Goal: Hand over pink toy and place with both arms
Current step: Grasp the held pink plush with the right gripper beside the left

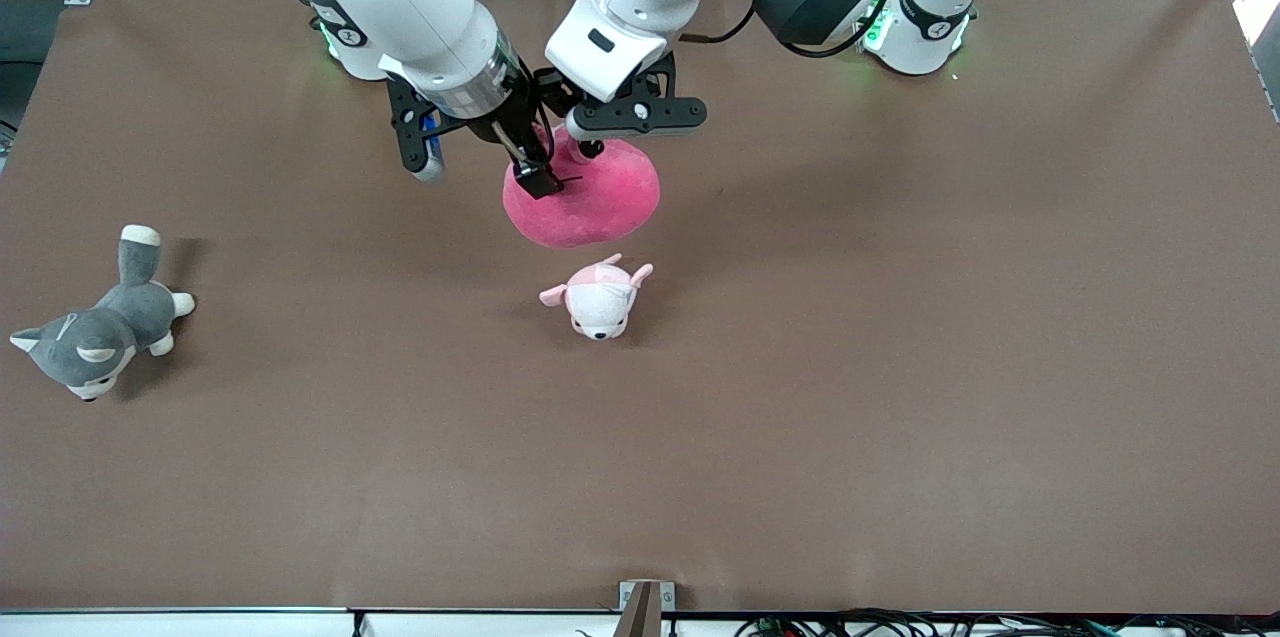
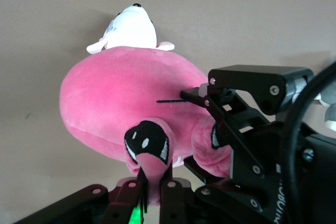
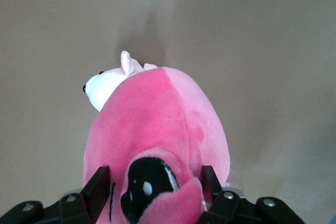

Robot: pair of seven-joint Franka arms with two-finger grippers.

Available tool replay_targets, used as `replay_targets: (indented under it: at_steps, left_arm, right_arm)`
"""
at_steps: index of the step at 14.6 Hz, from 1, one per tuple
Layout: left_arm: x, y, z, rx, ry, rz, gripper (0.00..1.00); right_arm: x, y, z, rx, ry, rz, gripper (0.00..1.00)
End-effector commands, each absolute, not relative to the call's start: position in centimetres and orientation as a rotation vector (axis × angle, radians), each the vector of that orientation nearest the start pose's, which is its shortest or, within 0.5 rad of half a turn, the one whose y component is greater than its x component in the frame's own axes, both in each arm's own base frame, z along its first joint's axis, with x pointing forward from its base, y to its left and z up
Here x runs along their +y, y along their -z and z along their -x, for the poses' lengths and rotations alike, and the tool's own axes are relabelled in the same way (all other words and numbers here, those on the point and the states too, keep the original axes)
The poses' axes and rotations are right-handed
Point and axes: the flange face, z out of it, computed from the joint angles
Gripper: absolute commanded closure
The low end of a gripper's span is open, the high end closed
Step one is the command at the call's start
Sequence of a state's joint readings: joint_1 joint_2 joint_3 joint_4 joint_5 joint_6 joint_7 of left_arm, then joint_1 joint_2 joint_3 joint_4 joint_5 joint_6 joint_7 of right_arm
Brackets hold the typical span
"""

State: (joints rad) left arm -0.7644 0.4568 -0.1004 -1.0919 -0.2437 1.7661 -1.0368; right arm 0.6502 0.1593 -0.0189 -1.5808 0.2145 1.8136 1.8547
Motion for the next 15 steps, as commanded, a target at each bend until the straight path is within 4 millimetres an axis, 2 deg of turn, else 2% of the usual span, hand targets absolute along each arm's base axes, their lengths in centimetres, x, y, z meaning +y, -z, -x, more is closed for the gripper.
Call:
replay_targets:
  at_steps: [1,4,6,7,14,15]
  left_arm:
    - [-54.25,-59.33,-45.50,-0.391,-0.191,3.482,1.00]
    - [-54.25,-59.33,-45.50,-0.391,-0.191,3.482,1.00]
    - [-54.25,-59.33,-45.50,-0.388,-0.190,3.482,1.00]
    - [-54.20,-59.32,-45.56,-0.390,-0.189,3.482,1.00]
    - [-54.15,-59.46,-45.51,-0.390,-0.187,3.483,1.00]
    - [-53.90,-59.70,-45.62,-0.396,-0.180,3.484,0.96]
  right_arm:
    - [37.89,-55.96,-48.30,1.747,-0.273,2.421,0.35]
    - [37.75,-56.54,-48.07,1.715,-0.271,2.441,0.65]
    - [37.54,-56.49,-48.16,1.720,-0.278,2.442,0.90]
    - [37.45,-56.64,-48.18,1.720,-0.277,2.440,0.97]
    - [37.31,-56.66,-48.31,1.716,-0.274,2.441,1.00]
    - [37.24,-56.66,-48.37,1.716,-0.274,2.441,1.00]
